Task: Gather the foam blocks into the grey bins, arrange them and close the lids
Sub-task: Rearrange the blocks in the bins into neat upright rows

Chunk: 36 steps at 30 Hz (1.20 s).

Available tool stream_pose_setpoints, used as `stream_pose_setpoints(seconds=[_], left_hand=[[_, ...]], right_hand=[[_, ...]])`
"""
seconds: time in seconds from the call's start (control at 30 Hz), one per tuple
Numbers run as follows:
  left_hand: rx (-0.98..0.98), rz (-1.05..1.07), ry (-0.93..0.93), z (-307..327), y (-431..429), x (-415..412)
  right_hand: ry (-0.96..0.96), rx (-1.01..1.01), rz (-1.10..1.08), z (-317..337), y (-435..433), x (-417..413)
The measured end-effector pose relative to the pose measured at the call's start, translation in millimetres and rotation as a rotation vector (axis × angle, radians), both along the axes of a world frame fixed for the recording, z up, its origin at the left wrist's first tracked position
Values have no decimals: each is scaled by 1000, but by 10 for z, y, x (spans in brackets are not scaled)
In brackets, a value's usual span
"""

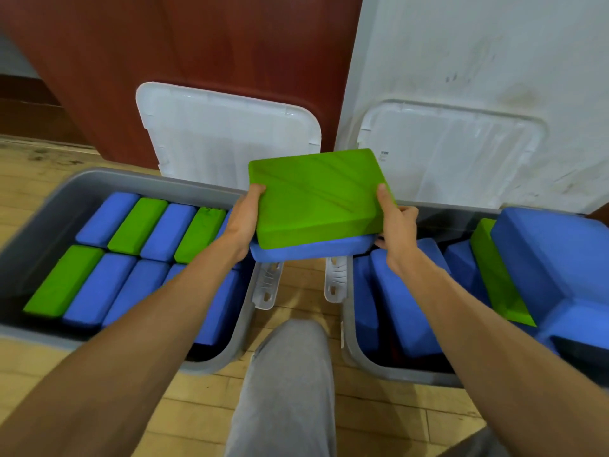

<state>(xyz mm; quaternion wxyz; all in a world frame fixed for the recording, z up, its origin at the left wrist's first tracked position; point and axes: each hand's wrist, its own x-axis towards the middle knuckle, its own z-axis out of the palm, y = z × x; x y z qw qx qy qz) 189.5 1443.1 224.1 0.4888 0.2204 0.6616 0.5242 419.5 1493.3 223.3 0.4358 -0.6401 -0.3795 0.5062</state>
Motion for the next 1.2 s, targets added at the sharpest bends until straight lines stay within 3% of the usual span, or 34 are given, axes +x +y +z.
stream_pose_setpoints(seconds=[0.23,0.3,0.47,0.53,0.63,0.73,0.9,1.0,1.1,1.2], left_hand=[[-64,-145,35,111,47,-88],[-57,-158,209,149,43,-116],[128,-218,987,491,64,25],[302,-223,1061,693,100,284],[523,-195,968,898,189,867],[613,-302,830,1027,306,1562],[209,-709,573,855,440,2677],[-100,-871,365,714,410,3162],[-282,-964,169,564,299,3475],[-327,-978,35,414,258,3601]], right_hand=[[-266,123,67,6,-91,-84],[-293,93,106,64,-62,-38],[-418,12,261,289,35,90],[-536,37,328,401,78,187],[-712,134,366,676,108,498],[-845,215,310,908,93,995],[-1155,177,84,1146,-63,1929],[-1372,-75,-28,1158,-278,2466],[-1273,-359,53,1017,-491,2756],[-1140,-374,97,985,-525,2802]])
